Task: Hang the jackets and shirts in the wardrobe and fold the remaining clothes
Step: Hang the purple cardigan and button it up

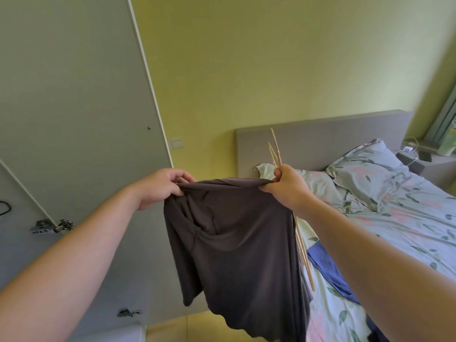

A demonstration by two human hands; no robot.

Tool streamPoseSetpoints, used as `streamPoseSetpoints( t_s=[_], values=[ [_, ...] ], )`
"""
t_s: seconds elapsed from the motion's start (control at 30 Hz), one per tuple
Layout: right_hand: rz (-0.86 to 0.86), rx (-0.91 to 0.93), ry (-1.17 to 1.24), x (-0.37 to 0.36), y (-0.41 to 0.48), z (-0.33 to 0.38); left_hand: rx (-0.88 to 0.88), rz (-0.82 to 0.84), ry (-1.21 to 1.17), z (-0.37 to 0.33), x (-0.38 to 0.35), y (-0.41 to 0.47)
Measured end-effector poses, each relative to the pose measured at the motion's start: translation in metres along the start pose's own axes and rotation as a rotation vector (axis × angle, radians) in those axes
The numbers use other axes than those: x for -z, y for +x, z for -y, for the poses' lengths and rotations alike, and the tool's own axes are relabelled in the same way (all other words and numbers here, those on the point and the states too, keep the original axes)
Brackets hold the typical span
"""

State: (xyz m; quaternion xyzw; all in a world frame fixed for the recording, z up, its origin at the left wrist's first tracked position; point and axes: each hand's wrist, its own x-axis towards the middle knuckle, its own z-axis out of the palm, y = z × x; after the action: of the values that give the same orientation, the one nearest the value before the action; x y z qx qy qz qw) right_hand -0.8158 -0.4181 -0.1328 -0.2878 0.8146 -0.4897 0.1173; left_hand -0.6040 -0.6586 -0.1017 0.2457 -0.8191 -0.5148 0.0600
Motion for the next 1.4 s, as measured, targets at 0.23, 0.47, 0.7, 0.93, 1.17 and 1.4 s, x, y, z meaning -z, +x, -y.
streamPoseSetpoints(
  t_s=[0.23, 0.47, 0.7, 0.93, 1.17, 1.4],
  values=[
    [0.038, 0.001, 0.023, -0.002, 0.0, -0.002, 0.089, 0.539, -0.09, 0.013, -0.035, -0.002],
    [0.135, -0.023, 0.067, -0.009, -0.001, -0.01, -0.077, 0.448, -0.245, 0.02, -0.063, 0.004],
    [0.241, -0.022, 0.3, -0.002, -0.005, -0.007, 0.067, 0.043, -0.11, 0.04, -0.074, 0.017],
    [0.636, 0.001, 0.761, -0.005, -0.013, 0.0, 0.241, -0.151, 0.227, 0.054, -0.061, 0.036],
    [0.432, 0.121, 0.243, -0.03, -0.015, 0.001, 0.467, -0.03, 0.174, 0.071, -0.054, 0.03],
    [0.381, 0.117, 0.127, -0.042, -0.013, -0.017, 0.511, 0.159, -0.328, 0.057, -0.044, 0.015]
  ],
)
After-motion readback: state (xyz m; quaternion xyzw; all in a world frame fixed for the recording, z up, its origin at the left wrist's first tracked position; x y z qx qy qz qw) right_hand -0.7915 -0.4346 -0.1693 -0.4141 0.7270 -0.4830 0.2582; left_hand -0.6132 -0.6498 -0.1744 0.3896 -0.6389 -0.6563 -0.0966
